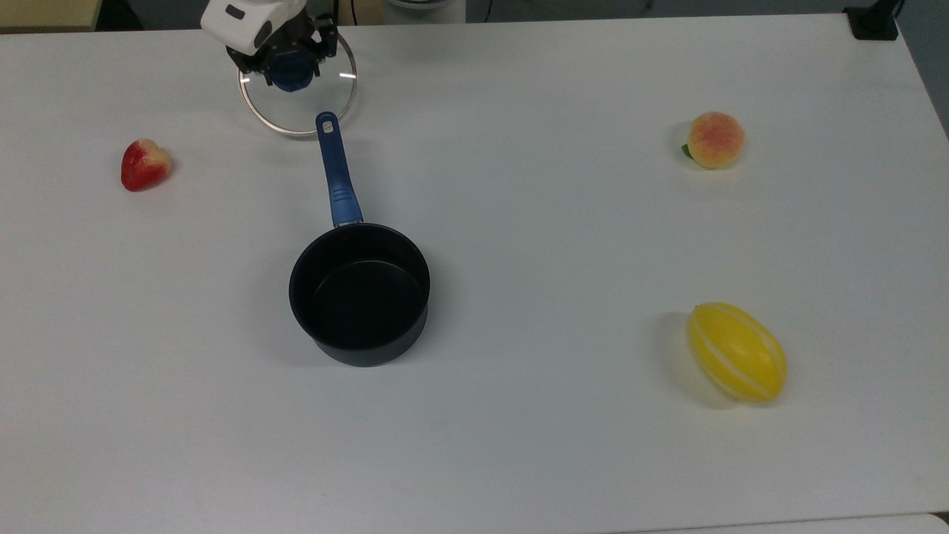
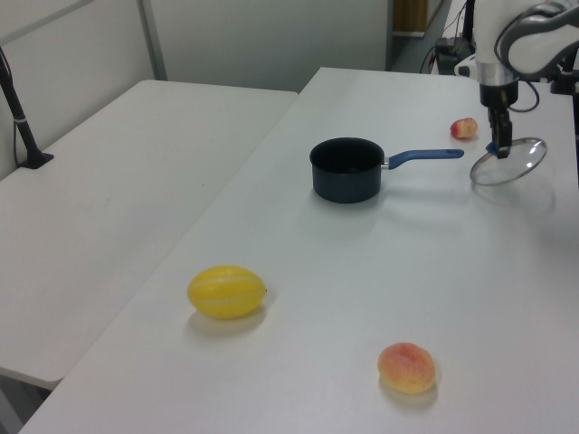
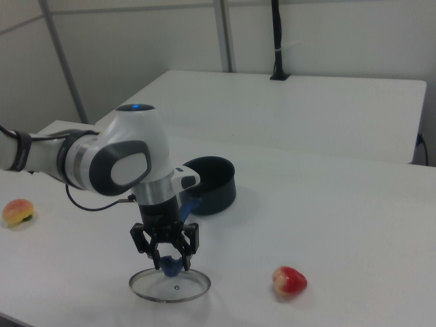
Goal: Open lid
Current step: 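Lower the held lid onto the table beside the saucepan handle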
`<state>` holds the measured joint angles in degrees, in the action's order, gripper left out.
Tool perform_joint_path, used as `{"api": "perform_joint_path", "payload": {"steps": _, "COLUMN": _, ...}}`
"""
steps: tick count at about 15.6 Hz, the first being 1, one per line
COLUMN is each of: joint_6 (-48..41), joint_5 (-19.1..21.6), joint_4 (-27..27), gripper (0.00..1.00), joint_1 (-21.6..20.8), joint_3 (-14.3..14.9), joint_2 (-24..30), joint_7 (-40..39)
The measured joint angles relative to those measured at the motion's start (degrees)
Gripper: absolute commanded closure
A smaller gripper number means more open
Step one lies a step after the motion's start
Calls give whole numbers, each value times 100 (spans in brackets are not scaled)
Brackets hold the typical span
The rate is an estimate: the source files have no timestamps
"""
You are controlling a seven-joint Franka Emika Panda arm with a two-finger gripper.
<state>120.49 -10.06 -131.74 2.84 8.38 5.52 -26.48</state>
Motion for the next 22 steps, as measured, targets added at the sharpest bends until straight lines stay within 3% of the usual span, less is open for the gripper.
{"api": "perform_joint_path", "payload": {"steps": 4, "joint_6": 1165, "joint_5": -1, "joint_4": -481, "gripper": 83, "joint_1": -120, "joint_3": -6, "joint_2": 0, "joint_7": 577}}
{"api": "perform_joint_path", "payload": {"steps": 9, "joint_6": 1322, "joint_5": -1, "joint_4": -653, "gripper": 82, "joint_1": -325, "joint_3": -68, "joint_2": 2, "joint_7": 1151}}
{"api": "perform_joint_path", "payload": {"steps": 14, "joint_6": 1547, "joint_5": -1, "joint_4": -719, "gripper": 79, "joint_1": -388, "joint_3": -593, "joint_2": -86, "joint_7": 2246}}
{"api": "perform_joint_path", "payload": {"steps": 16, "joint_6": 1627, "joint_5": -25, "joint_4": -715, "gripper": 60, "joint_1": -388, "joint_3": -780, "joint_2": -129, "joint_7": 2575}}
{"api": "perform_joint_path", "payload": {"steps": 20, "joint_6": 1646, "joint_5": -28, "joint_4": -706, "gripper": 9, "joint_1": -388, "joint_3": -869, "joint_2": -140, "joint_7": 2701}}
{"api": "perform_joint_path", "payload": {"steps": 21, "joint_6": 1646, "joint_5": -28, "joint_4": -705, "gripper": 0, "joint_1": -388, "joint_3": -869, "joint_2": -144, "joint_7": 2714}}
{"api": "perform_joint_path", "payload": {"steps": 22, "joint_6": 1646, "joint_5": -28, "joint_4": -704, "gripper": 0, "joint_1": -388, "joint_3": -869, "joint_2": -158, "joint_7": 2744}}
